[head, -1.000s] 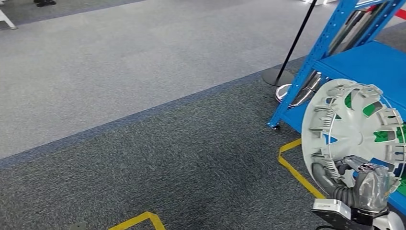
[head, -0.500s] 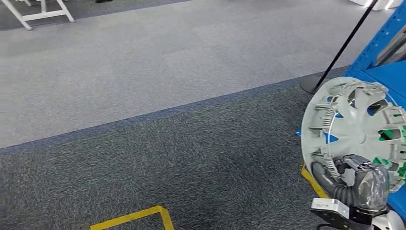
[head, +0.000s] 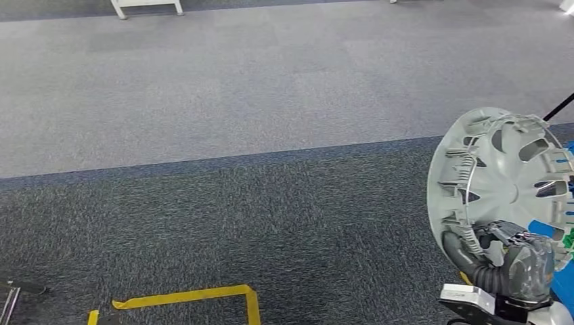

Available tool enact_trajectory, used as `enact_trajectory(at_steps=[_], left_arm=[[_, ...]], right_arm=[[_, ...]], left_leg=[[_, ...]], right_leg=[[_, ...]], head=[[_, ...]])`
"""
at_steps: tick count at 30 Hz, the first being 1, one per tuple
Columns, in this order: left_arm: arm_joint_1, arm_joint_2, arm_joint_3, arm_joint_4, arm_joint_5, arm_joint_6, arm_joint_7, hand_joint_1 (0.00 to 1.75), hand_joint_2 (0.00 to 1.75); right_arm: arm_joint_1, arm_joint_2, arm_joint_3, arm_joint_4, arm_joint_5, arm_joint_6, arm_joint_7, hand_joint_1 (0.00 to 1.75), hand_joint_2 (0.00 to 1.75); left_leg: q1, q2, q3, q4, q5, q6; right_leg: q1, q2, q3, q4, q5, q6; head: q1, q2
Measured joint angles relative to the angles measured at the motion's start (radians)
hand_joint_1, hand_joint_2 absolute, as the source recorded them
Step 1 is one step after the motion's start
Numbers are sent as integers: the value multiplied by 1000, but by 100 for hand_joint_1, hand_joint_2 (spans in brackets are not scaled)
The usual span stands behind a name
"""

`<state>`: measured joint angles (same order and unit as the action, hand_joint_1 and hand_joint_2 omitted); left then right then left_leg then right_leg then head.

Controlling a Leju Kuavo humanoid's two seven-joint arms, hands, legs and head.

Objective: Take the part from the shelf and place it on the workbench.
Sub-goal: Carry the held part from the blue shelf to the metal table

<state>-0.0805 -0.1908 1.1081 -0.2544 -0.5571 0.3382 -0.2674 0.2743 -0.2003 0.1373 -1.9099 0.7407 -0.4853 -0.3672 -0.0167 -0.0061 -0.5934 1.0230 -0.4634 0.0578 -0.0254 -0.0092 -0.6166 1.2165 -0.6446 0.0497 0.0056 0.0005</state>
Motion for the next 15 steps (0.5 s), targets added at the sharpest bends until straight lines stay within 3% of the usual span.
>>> enact_trajectory(at_steps=[1,2,3,4,6,8,9,10,11,13,15], left_arm=[[-1,0,0,0,-2,0,1,0,175],[0,-1,0,0,-2,0,1,0,175],[1,-1,0,0,-3,0,1,0,175],[1,-1,0,0,-4,0,1,0,175],[1,-1,0,0,-4,0,1,0,175],[-1,0,0,0,-5,1,2,0,175],[0,0,0,0,-6,1,3,0,175],[1,2,0,0,-8,2,6,0,175],[4,3,0,0,-10,3,9,0,175],[5,6,0,1,-13,3,13,0,175],[1,5,-1,1,-14,2,13,0,175]], right_arm=[[1,0,1,1,0,-1,0,175,175],[2,0,2,1,0,-1,2,175,175],[3,-1,2,2,0,-1,3,175,175],[4,-1,3,2,0,-1,4,175,175],[3,-1,4,3,0,-1,4,175,175],[1,-1,6,3,0,-3,2,175,175],[1,-1,7,4,0,-4,2,175,175],[1,-2,7,3,0,-5,2,175,175],[0,-2,8,4,-1,-5,2,175,175],[-1,-2,8,4,-1,-5,3,175,175],[0,-2,8,4,-1,-5,3,175,175]], left_leg=[[0,-14,1,0,0,1],[0,-29,2,0,-1,2],[0,-45,5,1,-1,2],[0,-61,7,2,-3,0],[0,-89,8,8,-7,-6],[2,-114,-1,15,-8,-17],[4,-127,-8,17,-6,-23],[7,-139,-12,16,-4,-28],[7,-133,-15,21,-6,-34],[6,-83,-38,70,-36,-44],[9,-25,-93,186,-92,-54]], right_leg=[[1,6,-34,56,-14,1],[2,8,-56,82,-10,1],[1,9,-60,69,15,1],[0,15,-44,18,57,0],[-6,60,6,-112,124,-1],[-10,100,37,-174,137,-4],[-9,103,42,-179,134,-7],[-9,90,45,-182,134,-12],[-8,77,48,-186,136,-17],[-9,47,56,-192,136,-28],[-5,14,63,-194,132,-35]], head=[[1,0],[2,0],[2,0],[2,0],[2,0],[1,0],[1,0],[1,0],[1,0],[-6,0],[-11,0]])
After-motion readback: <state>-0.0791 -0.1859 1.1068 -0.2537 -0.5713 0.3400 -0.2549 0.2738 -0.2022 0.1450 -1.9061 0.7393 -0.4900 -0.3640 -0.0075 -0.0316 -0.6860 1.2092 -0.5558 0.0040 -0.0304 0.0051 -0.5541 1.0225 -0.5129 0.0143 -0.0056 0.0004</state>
